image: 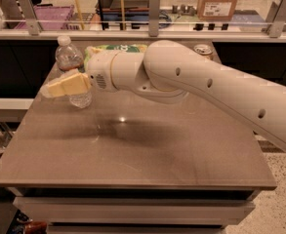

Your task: Knock water bottle over

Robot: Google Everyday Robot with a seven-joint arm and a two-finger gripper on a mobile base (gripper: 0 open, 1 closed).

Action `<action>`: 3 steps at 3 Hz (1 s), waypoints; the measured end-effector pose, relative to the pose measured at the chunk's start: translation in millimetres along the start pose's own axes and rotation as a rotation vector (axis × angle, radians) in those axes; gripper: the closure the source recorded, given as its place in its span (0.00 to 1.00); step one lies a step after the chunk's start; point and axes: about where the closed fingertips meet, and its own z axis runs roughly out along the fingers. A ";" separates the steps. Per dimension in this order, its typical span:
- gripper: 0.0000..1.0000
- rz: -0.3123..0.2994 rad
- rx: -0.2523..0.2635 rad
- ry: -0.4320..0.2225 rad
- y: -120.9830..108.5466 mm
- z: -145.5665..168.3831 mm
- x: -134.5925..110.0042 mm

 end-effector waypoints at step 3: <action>0.64 -0.012 -0.011 0.000 6.6 12.9 0.8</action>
Offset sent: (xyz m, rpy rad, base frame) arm 0.0013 0.0090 -0.0044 -0.0028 -0.0053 0.0053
